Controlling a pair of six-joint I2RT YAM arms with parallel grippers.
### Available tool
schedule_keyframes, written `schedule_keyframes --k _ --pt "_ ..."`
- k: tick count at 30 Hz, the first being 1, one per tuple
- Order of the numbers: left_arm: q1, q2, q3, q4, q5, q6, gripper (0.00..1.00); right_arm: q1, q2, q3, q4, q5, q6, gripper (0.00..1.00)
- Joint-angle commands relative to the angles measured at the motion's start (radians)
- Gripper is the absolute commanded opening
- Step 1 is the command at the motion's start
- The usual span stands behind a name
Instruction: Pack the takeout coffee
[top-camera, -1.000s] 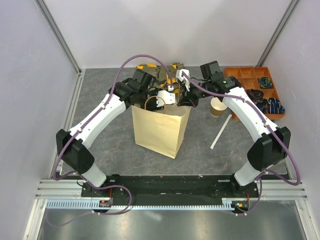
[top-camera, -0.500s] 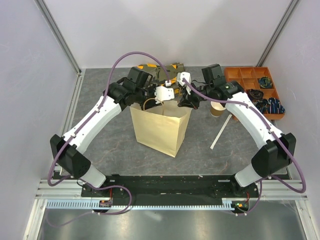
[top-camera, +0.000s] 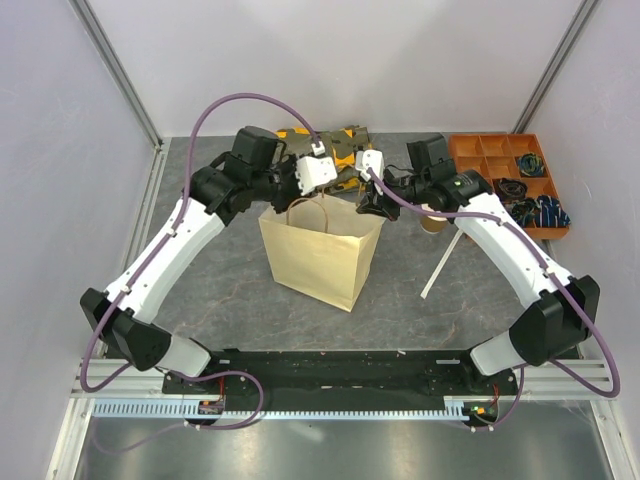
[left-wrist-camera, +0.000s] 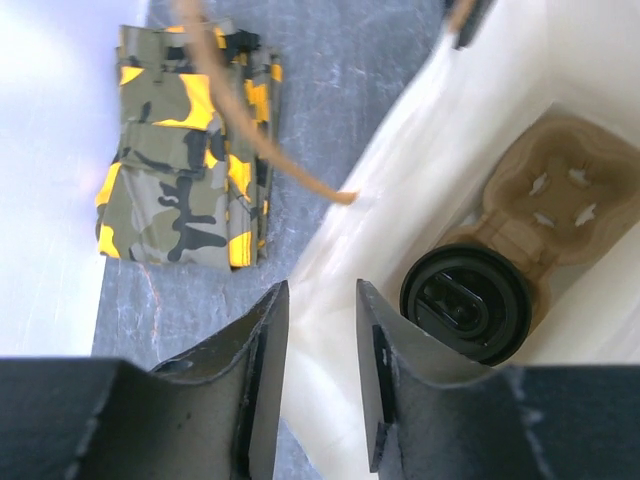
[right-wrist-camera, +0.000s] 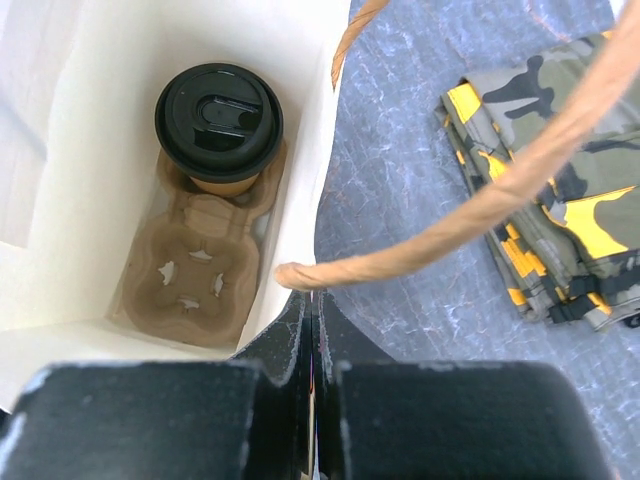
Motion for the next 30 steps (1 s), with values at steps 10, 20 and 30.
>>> schedule_keyframes --k 10,20,30 --pt "0.090 -0.048 0.118 0.126 -0.065 -0.330 0.52 0.007 -0.115 -0.078 0.117 -0.062 -0.141 0.00" --pt "0.175 -0.011 0.138 0.095 -0.122 -0.518 0.62 0.027 -0.218 -0.173 0.127 -0.110 -0.327 0.00" --pt "0.195 -0.015 0.068 0.088 -0.130 -0.545 0.63 0.030 -0.299 -0.253 0.126 -0.165 -0.465 0.00"
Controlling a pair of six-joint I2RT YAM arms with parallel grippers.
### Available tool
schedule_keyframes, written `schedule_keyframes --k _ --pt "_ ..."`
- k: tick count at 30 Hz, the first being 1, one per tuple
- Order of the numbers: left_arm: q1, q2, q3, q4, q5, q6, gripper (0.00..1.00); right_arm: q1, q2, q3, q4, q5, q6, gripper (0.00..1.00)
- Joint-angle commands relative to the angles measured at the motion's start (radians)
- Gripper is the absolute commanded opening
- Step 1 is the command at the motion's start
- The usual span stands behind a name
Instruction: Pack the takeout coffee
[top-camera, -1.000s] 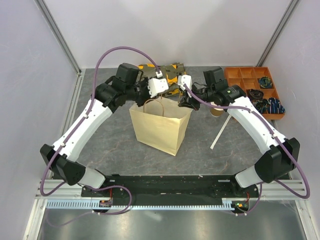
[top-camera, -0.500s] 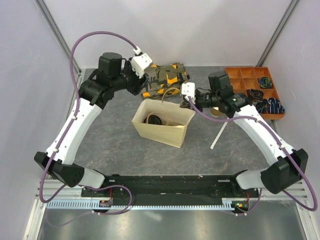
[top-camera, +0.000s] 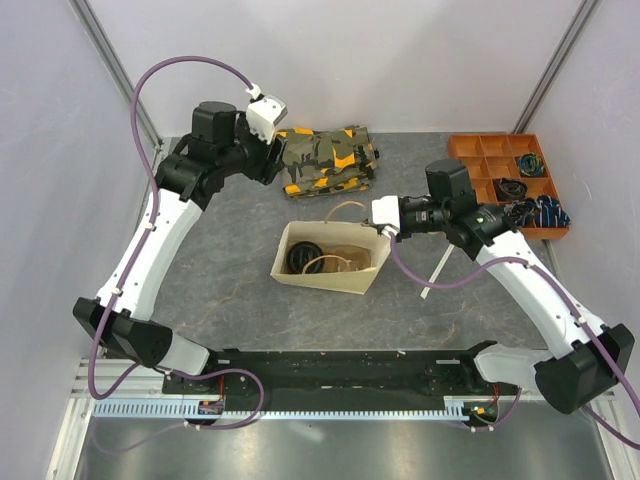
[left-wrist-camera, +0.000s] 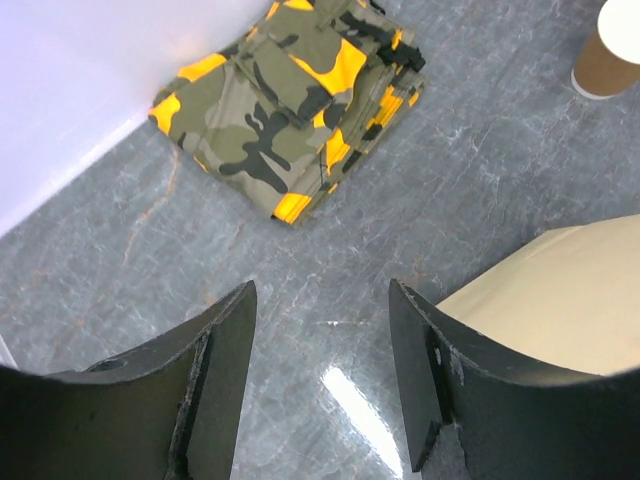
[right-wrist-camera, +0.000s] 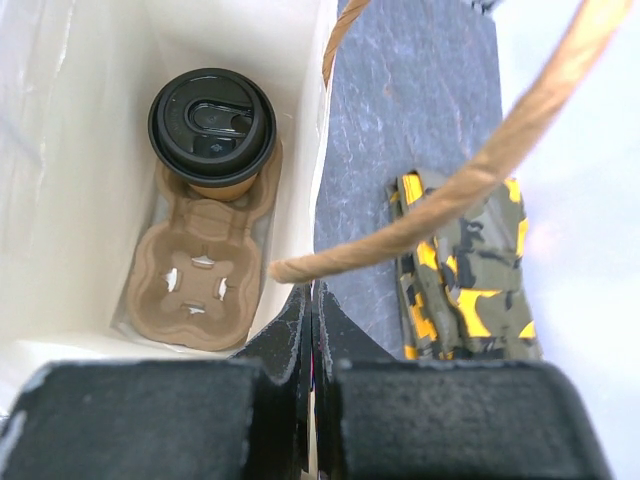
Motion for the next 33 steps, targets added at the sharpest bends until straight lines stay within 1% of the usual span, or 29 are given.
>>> schedule_keyframes --k 1,10,15,20,22,27,33 --pt "0.010 -0.012 -0.034 0.003 -0.010 -0.048 0.63 0.006 -0.055 -0.030 0.037 -0.090 -0.111 0.00" --pt "0.023 -0.021 -0.084 0.012 0.007 -0.044 0.64 0.004 -0.088 -0.045 0.001 -0.144 -0.204 0.00" --pt "0.037 -0.020 -0.096 0.017 0.027 -0.044 0.64 0.006 -0.066 -0.024 -0.012 -0.154 -0.200 0.00" --pt "0.048 -0.035 -0.122 0.029 0.042 -0.048 0.64 0.007 -0.008 0.037 -0.055 -0.156 -0.165 0.00" --pt "0.050 -0.038 -0.128 0.033 0.047 -0.048 0.64 0.006 0.026 0.073 -0.058 -0.148 -0.130 0.00" --pt "0.053 -0.046 -0.150 0.038 0.049 -0.056 0.65 0.006 0.125 0.157 -0.104 -0.131 -0.103 0.00" --pt "0.072 -0.023 -0.147 0.029 0.032 -0.088 0.69 0.007 0.239 0.255 -0.115 -0.092 -0.033 0.00"
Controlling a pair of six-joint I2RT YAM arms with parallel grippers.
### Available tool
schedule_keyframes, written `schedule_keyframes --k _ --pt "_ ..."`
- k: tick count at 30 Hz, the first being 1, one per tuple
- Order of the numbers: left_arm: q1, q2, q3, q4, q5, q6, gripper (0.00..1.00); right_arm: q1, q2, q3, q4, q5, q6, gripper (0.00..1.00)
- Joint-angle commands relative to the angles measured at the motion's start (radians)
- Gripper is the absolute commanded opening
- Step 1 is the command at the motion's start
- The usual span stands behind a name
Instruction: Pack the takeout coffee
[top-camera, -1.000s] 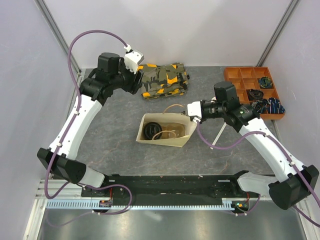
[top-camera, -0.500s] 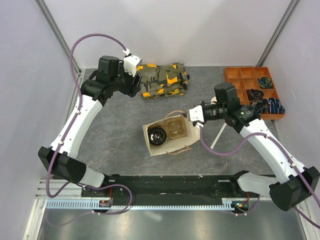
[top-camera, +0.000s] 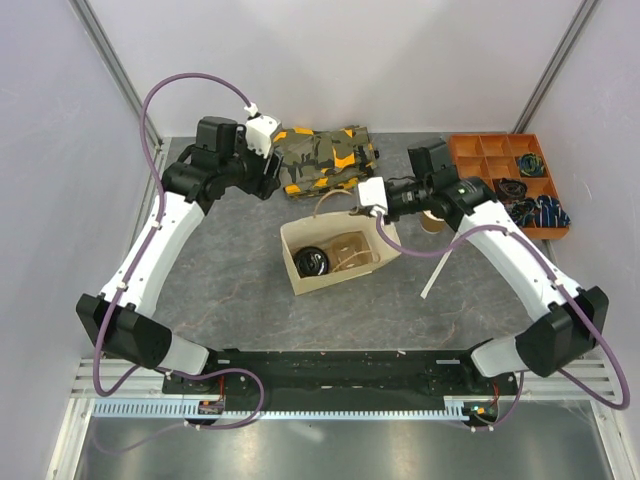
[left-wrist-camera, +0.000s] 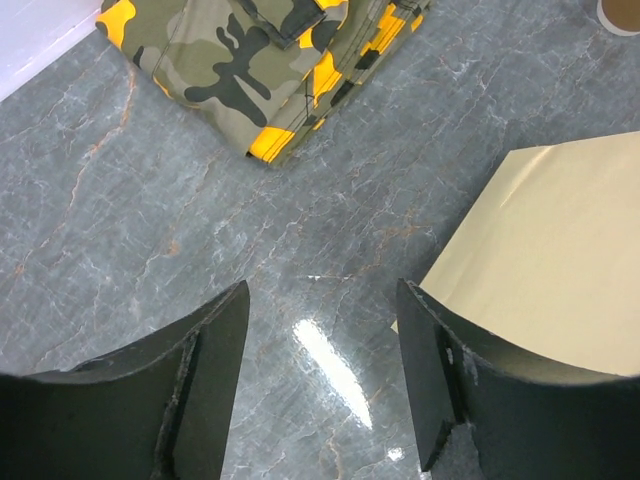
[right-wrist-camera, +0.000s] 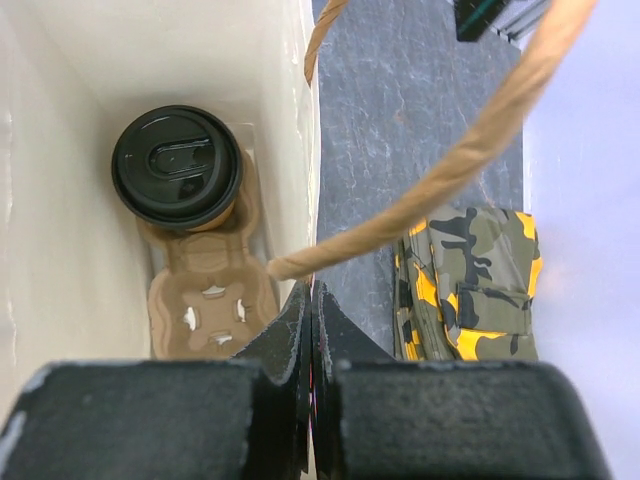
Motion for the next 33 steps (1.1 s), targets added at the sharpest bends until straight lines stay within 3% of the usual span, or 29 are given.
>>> schedule_keyframes --k 1,12,23,33 --pt "0.030 -0.003 0.013 0.022 0.005 -0.069 0.70 0.001 0.080 0.111 -0.036 -0.010 0.062 0.00" --pt "0.116 0.066 0.071 -0.030 0.049 -0.147 0.72 0.001 0.223 0.215 -0.060 0.056 0.076 0.17" --pt "0.122 0.077 0.068 -0.030 0.061 -0.164 0.72 0.003 0.306 0.365 -0.059 0.113 0.229 0.43" --pt "0.123 0.066 0.060 -0.029 0.066 -0.154 0.72 0.003 0.271 0.397 -0.054 0.111 0.294 0.79"
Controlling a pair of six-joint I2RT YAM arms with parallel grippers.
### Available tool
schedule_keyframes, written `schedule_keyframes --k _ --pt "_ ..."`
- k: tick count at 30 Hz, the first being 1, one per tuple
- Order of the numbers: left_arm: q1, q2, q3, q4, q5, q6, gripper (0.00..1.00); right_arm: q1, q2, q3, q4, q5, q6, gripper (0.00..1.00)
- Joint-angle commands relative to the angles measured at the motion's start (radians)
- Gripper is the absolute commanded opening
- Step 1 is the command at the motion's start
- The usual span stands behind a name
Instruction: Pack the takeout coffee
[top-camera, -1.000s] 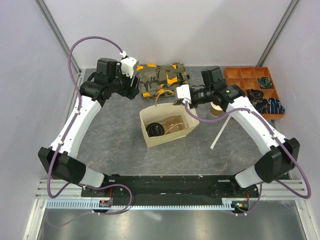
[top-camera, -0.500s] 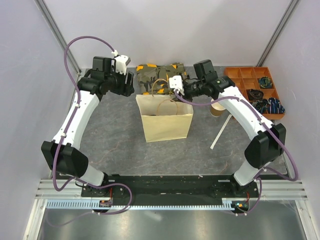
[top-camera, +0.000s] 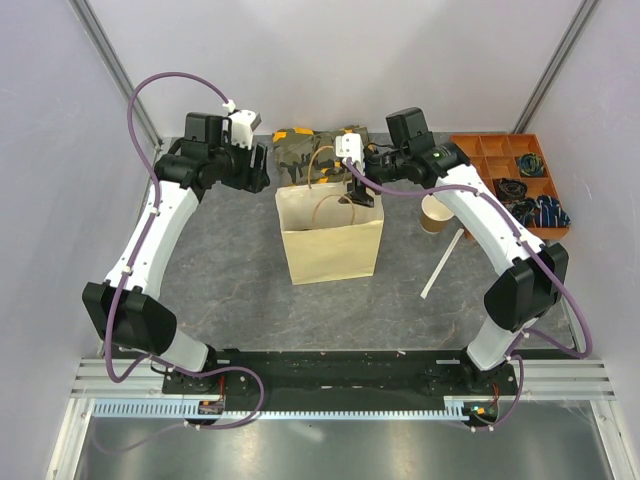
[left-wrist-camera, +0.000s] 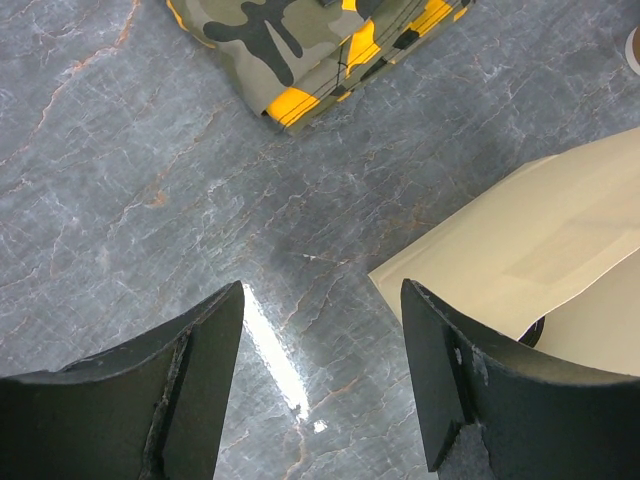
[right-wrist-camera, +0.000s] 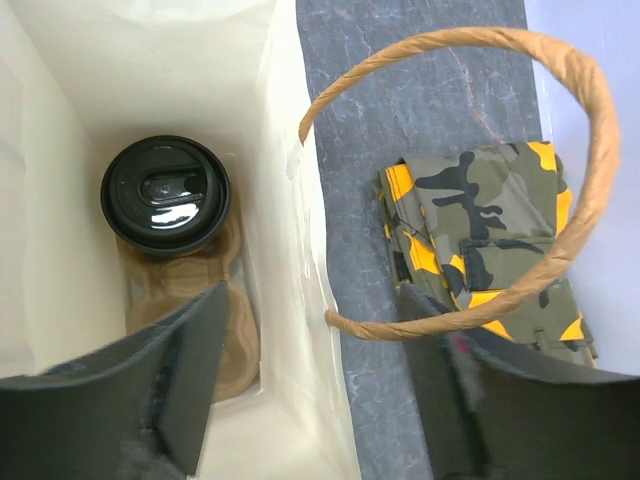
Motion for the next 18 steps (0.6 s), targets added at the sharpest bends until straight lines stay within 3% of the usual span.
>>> schedule_keyframes --k 1,6,13,18 --pt "0.006 -0.003 0.030 0.011 0.022 -0.022 0.72 0.003 -0.044 0.048 0.005 -0.010 0.052 0.81" --pt "0.006 0.003 0.035 0.016 0.027 -0.031 0.72 0.003 -0.066 0.078 0.028 0.004 0.097 0.98" --pt "0.006 0.020 0.057 0.033 0.028 -0.042 0.72 -0.008 -0.119 0.083 0.040 0.108 0.140 0.98" --pt "0.006 0.029 0.066 0.059 0.034 -0.042 0.72 -0.049 -0.152 0.120 0.073 0.179 0.257 0.98"
